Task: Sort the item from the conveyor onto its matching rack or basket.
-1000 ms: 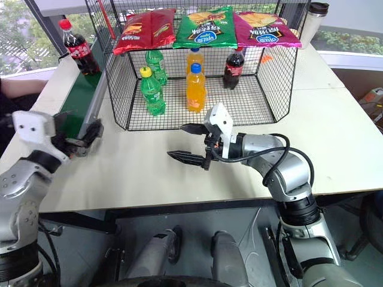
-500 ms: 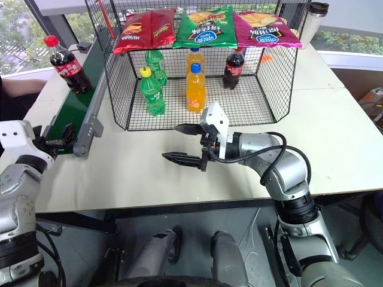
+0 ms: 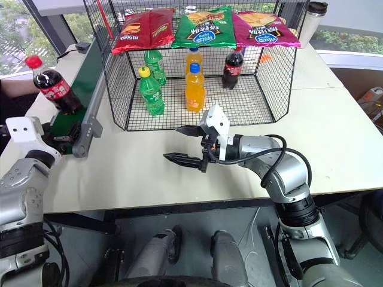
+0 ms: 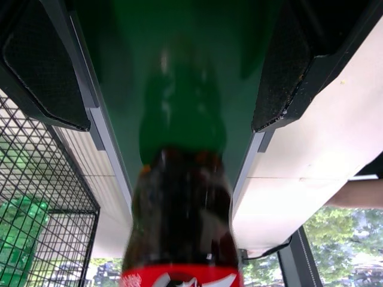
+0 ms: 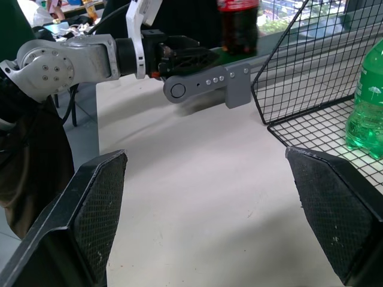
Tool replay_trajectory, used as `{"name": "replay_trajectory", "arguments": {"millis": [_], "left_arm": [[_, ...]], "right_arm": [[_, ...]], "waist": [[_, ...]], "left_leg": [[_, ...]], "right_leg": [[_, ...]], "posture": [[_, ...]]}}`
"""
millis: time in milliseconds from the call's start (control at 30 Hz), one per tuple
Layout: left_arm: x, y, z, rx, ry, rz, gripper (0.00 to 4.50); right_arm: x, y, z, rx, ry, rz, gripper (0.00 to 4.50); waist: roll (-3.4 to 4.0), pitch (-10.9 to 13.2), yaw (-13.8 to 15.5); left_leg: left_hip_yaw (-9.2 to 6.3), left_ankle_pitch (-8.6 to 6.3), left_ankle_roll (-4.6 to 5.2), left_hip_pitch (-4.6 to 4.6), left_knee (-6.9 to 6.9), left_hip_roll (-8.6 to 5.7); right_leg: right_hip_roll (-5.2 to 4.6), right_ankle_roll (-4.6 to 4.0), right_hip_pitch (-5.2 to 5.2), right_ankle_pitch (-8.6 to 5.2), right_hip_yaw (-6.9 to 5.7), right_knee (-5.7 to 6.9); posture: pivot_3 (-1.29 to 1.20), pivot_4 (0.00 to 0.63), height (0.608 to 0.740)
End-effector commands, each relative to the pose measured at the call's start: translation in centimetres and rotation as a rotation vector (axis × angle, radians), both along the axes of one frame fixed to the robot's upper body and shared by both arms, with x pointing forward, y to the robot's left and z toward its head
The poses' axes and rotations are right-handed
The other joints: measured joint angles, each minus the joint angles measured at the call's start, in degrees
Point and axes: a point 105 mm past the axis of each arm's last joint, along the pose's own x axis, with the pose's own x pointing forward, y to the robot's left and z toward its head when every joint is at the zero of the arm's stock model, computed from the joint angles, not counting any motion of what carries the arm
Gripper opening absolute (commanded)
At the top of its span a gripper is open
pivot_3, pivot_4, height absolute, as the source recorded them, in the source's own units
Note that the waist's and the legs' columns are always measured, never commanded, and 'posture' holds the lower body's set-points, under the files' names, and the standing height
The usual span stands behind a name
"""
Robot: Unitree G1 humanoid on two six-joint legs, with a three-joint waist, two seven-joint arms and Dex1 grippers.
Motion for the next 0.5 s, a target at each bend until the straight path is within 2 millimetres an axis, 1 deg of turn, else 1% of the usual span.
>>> {"name": "replay_trajectory", "arguments": {"millis": [33, 233, 267, 333, 400, 500], "left_arm": [[-0.1, 0.1, 1.7, 0.043, -0.054, -0.001, 4.5], [-0.3, 0.3, 2.3, 0.066, -0.085, 0.011, 4.5], [-0.4, -0.2, 2.5, 0.05, -0.108, -0.026, 4.26], [-0.7, -0.8, 3.2, 0.032, -0.15, -0.069, 3.66], [-0.9, -1.2, 3.9, -0.001, -0.185, -0.098, 2.92], [-0.8, -1.1, 5.4, -0.074, -0.226, -0.113, 2.91]], "right_arm": [[-0.6, 0.1, 1.3, 0.014, -0.06, 0.018, 4.37], [-0.6, 0.0, 1.4, 0.011, -0.063, 0.011, 4.37], [-0.6, -0.1, 1.4, 0.01, -0.064, 0.009, 4.46], [-0.5, -0.1, 1.3, 0.008, -0.064, 0.005, 4.5], [-0.5, -0.1, 1.3, 0.005, -0.065, 0.003, 4.5], [-0.6, -0.2, 1.3, 0.003, -0.064, 0.002, 4.5]], "waist": [[0.0, 0.0, -0.01], [0.0, 0.0, -0.01], [0.0, 0.0, 0.0], [0.0, 0.0, 0.04], [-0.01, 0.0, 0.13], [-0.05, 0.02, 0.11]], "left_leg": [[0.0, 0.0, 0.0, 0.0, 0.0, 0.0], [0.0, 0.0, 0.0, 0.0, 0.0, 0.0], [0.0, 0.0, 0.0, 0.0, 0.0, 0.0], [0.0, 0.0, 0.0, 0.0, 0.0, 0.0], [0.0, 0.0, 0.0, -0.01, 0.0, -0.01], [-0.01, 0.0, 0.0, -0.02, 0.01, -0.01]], "right_leg": [[0.0, 0.0, 0.0, 0.0, 0.0, 0.0], [0.0, 0.0, 0.0, 0.0, 0.0, 0.0], [0.0, 0.0, 0.0, 0.0, 0.0, 0.0], [0.0, 0.0, 0.0, 0.0, 0.0, 0.0], [-0.02, 0.0, 0.0, 0.0, 0.0, 0.0], [-0.02, 0.0, 0.01, 0.0, -0.01, 0.0]], "posture": [[0.0, 0.15, 0.738], [0.0, 0.15, 0.738], [0.0, 0.15, 0.738], [0.0, 0.15, 0.738], [0.0, 0.15, 0.738], [0.0, 0.15, 0.738]]}}
